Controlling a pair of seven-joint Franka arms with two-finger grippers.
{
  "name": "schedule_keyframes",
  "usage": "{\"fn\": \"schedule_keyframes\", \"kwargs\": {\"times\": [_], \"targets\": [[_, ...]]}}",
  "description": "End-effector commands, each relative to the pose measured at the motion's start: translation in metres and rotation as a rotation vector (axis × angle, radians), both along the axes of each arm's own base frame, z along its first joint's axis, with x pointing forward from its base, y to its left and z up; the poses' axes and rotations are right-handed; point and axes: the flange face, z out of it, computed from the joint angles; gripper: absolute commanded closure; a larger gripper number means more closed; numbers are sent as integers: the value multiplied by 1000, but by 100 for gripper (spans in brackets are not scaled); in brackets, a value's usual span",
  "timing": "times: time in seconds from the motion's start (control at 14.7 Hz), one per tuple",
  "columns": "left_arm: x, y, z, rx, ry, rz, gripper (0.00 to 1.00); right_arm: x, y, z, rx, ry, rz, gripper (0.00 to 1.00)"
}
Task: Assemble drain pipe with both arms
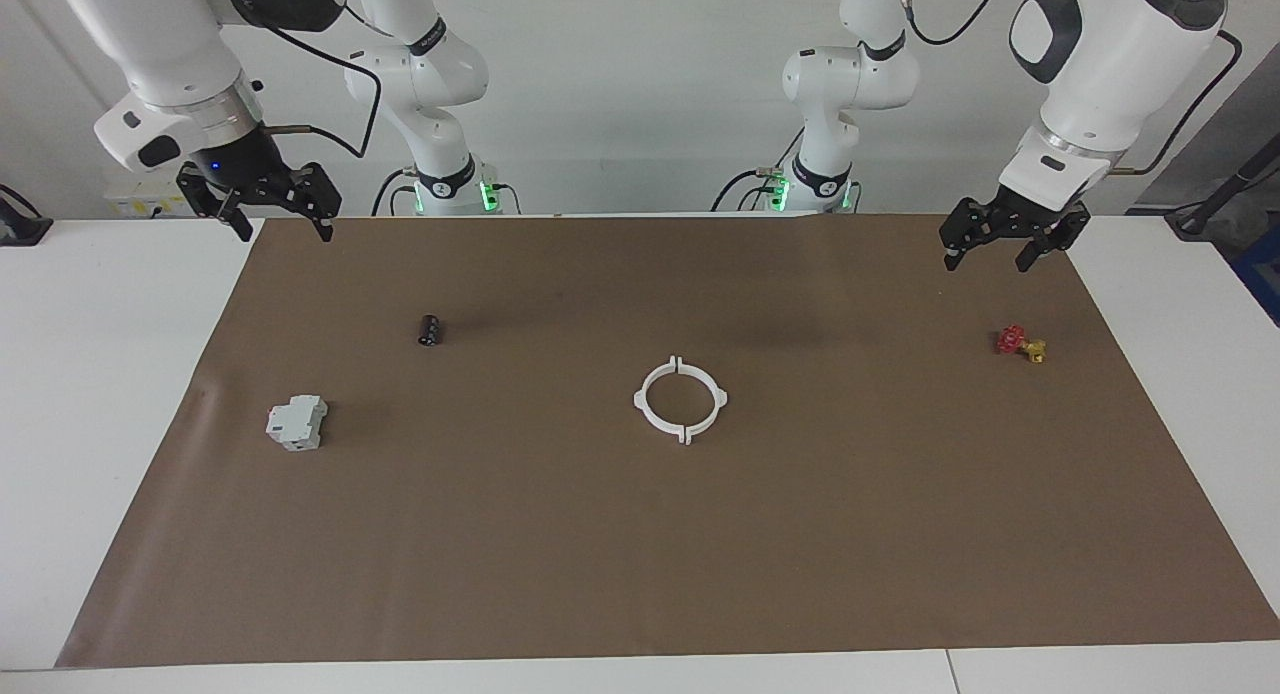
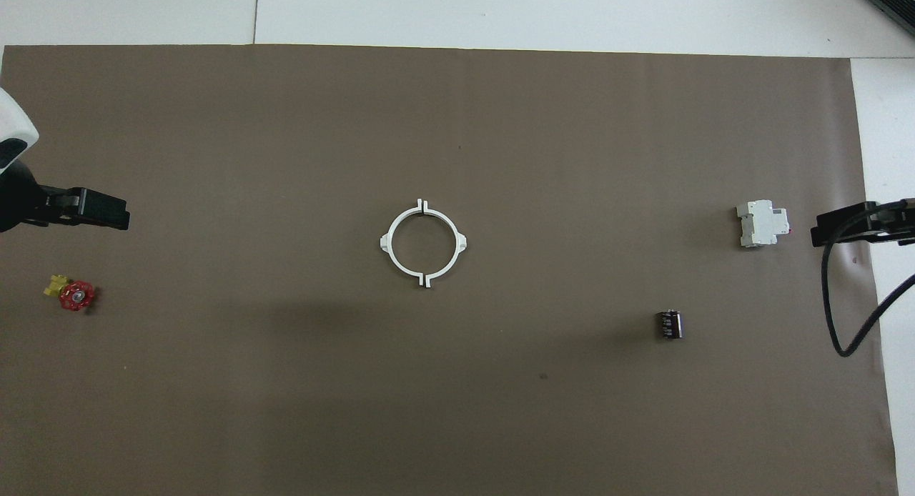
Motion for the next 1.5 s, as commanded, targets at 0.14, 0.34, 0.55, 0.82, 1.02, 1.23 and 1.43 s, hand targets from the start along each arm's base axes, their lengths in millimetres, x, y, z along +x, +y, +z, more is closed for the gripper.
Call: {"fn": "schedule_keyframes", "kwargs": {"times": [0.14, 0.34, 0.55, 0.82, 1.02, 1.23, 1.43], "targets": [[0, -5, 6, -9, -3, 58, 0, -7, -2, 1, -7, -12, -8, 0], [1, -6, 6, -9, -6, 55, 0, -7, -1, 1, -7, -12, -8, 0], [0, -6, 6, -9, -6, 54, 0, -7, -2, 1, -7, -12, -10, 0], [0, -8, 5, -10, -8, 49, 0, -7, -1, 1, -7, -12, -8, 0], [0, -8, 5, -10, -11, 51, 0, -7, -1, 1, -7, -12, -8, 0], [-1, -9, 2, -10, -19, 51, 0, -7, -1, 1, -7, -12, -8, 0], [-1, -10, 2, -10, -20, 49, 0, -7, -2, 1, -7, -12, -10, 0]]}}
